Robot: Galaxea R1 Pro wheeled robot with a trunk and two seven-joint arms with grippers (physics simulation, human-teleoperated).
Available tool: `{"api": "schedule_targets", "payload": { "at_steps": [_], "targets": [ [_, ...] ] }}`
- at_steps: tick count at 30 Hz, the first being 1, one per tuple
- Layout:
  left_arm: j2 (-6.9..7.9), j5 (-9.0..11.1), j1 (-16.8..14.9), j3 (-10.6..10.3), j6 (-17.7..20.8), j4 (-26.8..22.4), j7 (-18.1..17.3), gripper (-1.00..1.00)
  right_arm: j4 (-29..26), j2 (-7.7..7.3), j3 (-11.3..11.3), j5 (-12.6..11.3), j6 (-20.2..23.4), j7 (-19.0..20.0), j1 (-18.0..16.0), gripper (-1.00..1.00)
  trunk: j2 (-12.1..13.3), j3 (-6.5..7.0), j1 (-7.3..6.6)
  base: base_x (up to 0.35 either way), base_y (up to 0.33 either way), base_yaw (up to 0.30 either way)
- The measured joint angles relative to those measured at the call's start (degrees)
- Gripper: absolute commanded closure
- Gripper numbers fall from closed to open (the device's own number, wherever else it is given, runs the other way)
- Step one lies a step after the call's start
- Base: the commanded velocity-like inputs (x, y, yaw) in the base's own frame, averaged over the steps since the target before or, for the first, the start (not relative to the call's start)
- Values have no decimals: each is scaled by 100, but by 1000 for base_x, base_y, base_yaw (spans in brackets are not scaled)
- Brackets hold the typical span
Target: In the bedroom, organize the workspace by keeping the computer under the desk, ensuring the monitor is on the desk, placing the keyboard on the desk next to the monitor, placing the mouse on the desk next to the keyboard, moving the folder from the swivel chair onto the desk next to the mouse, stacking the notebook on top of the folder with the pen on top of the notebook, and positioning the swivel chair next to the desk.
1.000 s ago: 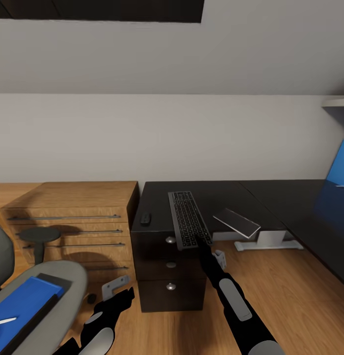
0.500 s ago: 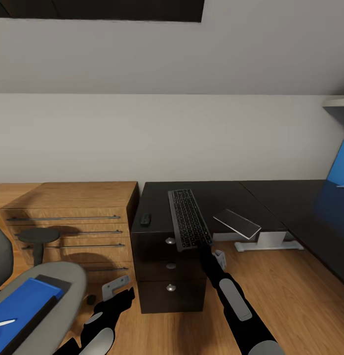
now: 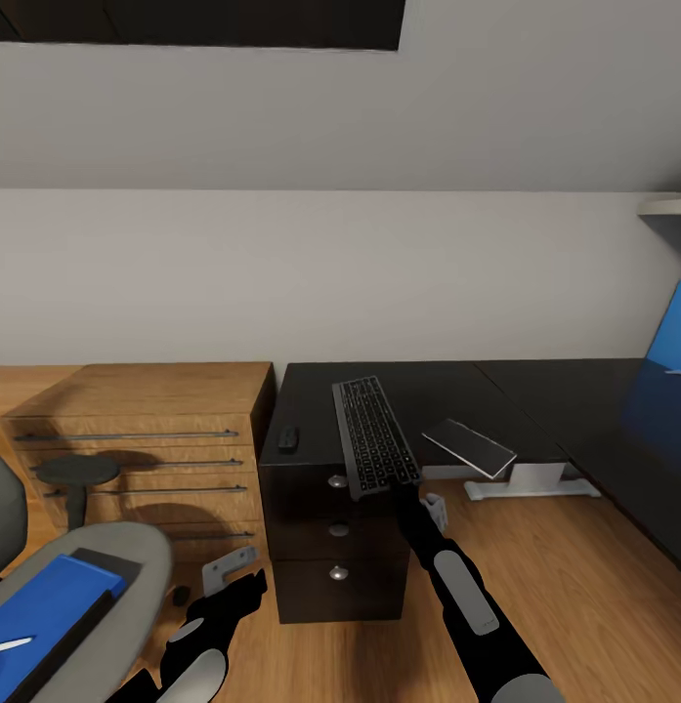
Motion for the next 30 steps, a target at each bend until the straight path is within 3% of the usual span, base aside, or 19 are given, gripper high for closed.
{"api": "schedule_targets", "payload": {
  "at_steps": [14, 24, 30],
  "targets": [
    [-1, 10, 0, 3, 7, 0, -8, -100, -977, -6, -21, -8, -16, -40, 72, 100, 562, 252, -308, 0, 0, 0],
    [5, 9, 0, 5, -1, 0, -8, -100, -1985, -13, -20, -1, -13, -64, 552, 100, 963, 431, -527, 0, 0, 0],
    [1, 16, 0, 1, -1, 0, -9, -100, -2916, -38, -14, 1, -15, -62, 1054, 100, 1203, 539, -659, 0, 0, 0]
  ]
}}
